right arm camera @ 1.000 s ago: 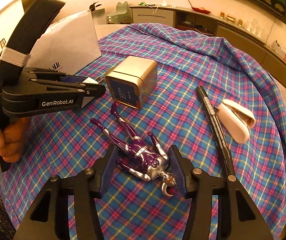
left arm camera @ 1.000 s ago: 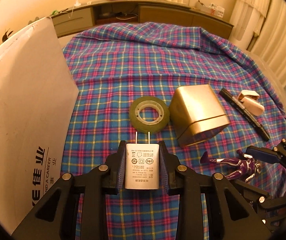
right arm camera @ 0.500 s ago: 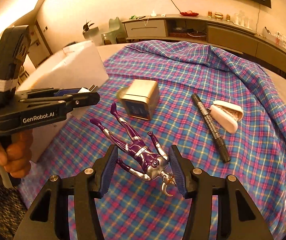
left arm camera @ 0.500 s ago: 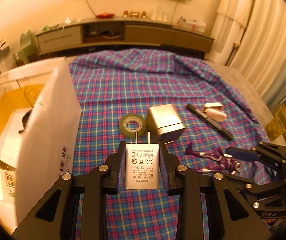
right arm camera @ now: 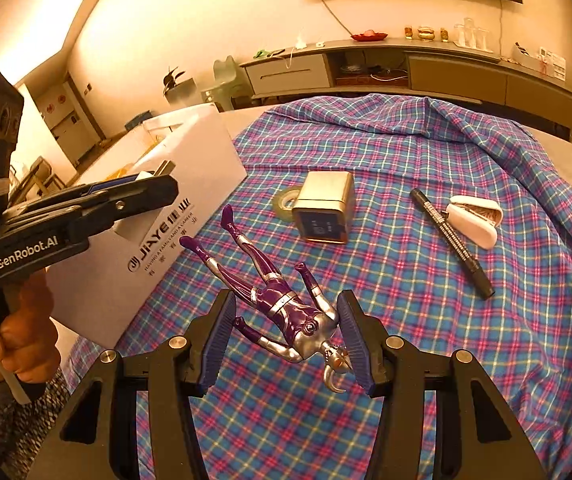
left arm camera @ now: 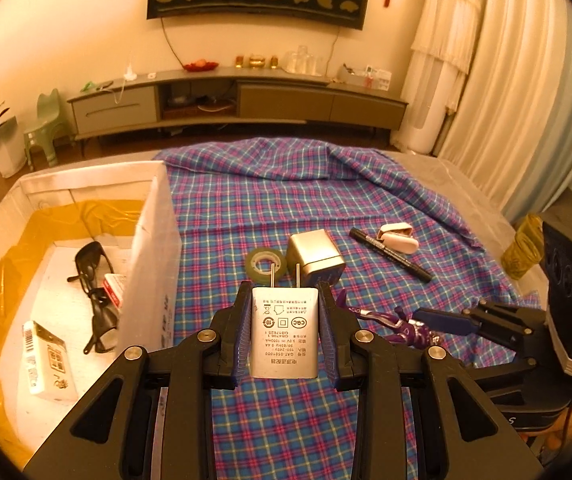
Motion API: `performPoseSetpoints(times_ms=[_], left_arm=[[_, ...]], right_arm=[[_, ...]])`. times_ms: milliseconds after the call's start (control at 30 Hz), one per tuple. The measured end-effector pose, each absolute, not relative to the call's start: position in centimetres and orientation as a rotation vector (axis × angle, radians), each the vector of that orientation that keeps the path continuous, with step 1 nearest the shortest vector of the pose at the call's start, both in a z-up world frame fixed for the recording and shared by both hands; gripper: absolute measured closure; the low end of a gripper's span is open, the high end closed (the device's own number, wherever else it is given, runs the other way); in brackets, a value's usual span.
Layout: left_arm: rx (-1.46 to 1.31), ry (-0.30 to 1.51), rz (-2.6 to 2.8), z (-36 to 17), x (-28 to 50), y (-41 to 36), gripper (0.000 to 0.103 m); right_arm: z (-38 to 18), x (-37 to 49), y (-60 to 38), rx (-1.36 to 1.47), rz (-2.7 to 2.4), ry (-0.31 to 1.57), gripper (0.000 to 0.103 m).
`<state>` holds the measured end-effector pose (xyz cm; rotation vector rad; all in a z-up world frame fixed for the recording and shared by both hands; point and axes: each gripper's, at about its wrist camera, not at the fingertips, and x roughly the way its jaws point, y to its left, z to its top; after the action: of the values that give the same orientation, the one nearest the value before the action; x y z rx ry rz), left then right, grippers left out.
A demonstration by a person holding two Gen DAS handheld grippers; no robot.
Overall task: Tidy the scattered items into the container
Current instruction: 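Carry the purple figurine into the container with the right tool while the left tool carries the charger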
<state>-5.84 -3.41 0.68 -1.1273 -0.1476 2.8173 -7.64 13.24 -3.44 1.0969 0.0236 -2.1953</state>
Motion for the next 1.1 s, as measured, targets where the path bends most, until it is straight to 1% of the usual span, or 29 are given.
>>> performPoseSetpoints(times_ms=[100, 267, 667, 1100], left_arm=[[-1.092, -0.161, 2.822, 1.5, -4.9, -4.0, 0.072], [-1.041, -0.187, 2.842, 2.8, -3.4, -5.1, 0.072], [-0.933, -0.301, 2.9, 5.6, 0.1, -9.9, 0.072], [-0.846, -0.432, 2.925, 7.4, 3.0, -13.5, 0.072]], right_arm=[[-3.2, -6.8, 13.0, 1.087, -2.206, -0.015, 0.049], [-2.2, -5.0, 11.8, 1.042, -2.222, -0.017, 0.049], [0.1, -1.7, 10.1, 0.977, -2.254, -0.103, 0.049], [3.3, 1.8, 7.9, 0.915, -2.249, -0.065, 0.049]])
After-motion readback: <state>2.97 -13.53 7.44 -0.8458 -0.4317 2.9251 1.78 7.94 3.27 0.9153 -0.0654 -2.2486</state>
